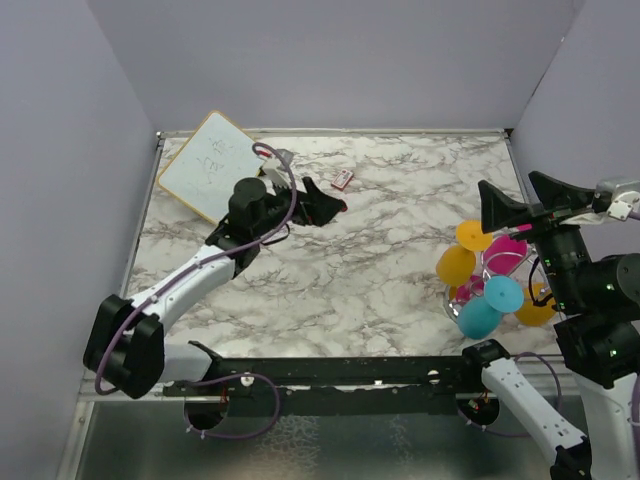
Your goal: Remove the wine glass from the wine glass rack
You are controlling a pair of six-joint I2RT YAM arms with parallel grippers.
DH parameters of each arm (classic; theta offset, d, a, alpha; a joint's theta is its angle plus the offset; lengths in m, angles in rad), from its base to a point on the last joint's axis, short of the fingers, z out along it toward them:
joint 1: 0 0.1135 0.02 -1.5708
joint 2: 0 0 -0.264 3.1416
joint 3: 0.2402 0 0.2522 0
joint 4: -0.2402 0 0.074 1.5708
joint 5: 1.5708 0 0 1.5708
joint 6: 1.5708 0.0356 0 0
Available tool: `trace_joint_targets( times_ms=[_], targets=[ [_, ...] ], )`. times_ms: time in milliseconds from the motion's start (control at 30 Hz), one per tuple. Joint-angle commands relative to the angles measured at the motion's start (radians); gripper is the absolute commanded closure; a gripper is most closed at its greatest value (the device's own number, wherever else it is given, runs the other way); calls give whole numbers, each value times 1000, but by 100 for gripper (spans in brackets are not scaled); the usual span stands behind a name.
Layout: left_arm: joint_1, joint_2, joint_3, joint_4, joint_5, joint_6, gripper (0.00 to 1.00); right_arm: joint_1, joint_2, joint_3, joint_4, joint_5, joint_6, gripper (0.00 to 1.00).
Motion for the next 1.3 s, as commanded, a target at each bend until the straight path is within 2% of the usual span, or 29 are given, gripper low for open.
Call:
trace_joint_targets(
  times_ms=[0,167,267,400,533,700,900,1267],
  targets=[
    [-120,94,9,61,136,-214,1,-8,-17,-19,38,-44,-38,1],
    [-275,213,49,128,156,-412,4,-9,-48,-40,46,-59,-55,1],
    [-347,298,106,225,178,-545,6,-9,-64,-47,45,-57,-60,1],
    [-419,407,217,283,173,-638,11,-8,-79,-56,44,-57,-63,1],
    [-449,523,323,301,175,-671,21,-8,-98,-65,46,-56,-67,1],
    [-453,607,402,299,127,-699,33,-5,-114,-55,38,-51,-66,1],
    [-474,700,504,289,134,-728,47,1,-120,-51,38,-51,-65,1],
    [-496,729,592,211,108,-707,52,6,-127,-72,48,-43,-67,1]
  ],
)
